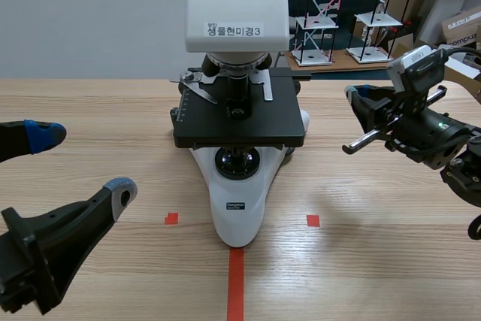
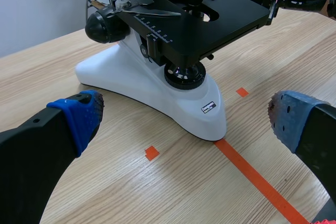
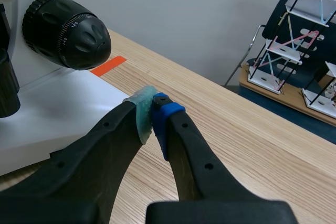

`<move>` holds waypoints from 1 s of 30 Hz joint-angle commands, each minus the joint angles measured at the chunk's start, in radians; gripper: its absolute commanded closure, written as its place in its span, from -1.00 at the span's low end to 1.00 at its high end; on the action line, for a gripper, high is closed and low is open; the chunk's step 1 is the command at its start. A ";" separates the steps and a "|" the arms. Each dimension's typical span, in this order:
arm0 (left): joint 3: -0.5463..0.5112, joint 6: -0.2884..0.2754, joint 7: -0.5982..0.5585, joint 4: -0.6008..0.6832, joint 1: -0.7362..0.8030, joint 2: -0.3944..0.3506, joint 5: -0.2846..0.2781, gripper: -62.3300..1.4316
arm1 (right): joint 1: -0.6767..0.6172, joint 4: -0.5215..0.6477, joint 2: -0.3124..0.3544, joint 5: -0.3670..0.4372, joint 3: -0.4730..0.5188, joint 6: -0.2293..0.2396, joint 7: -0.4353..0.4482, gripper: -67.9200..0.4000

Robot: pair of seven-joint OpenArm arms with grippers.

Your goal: Return to the home posture

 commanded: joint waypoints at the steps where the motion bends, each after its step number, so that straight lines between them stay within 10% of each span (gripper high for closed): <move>1: -0.003 -0.002 -0.010 0.008 0.008 0.005 -0.009 -1.00 | 0.017 0.018 0.006 0.008 0.003 -0.004 0.018 0.99; 30: -0.003 -0.002 -0.010 0.008 0.008 0.005 -0.006 -1.00 | -0.158 0.147 0.032 0.013 0.021 -0.061 0.098 0.87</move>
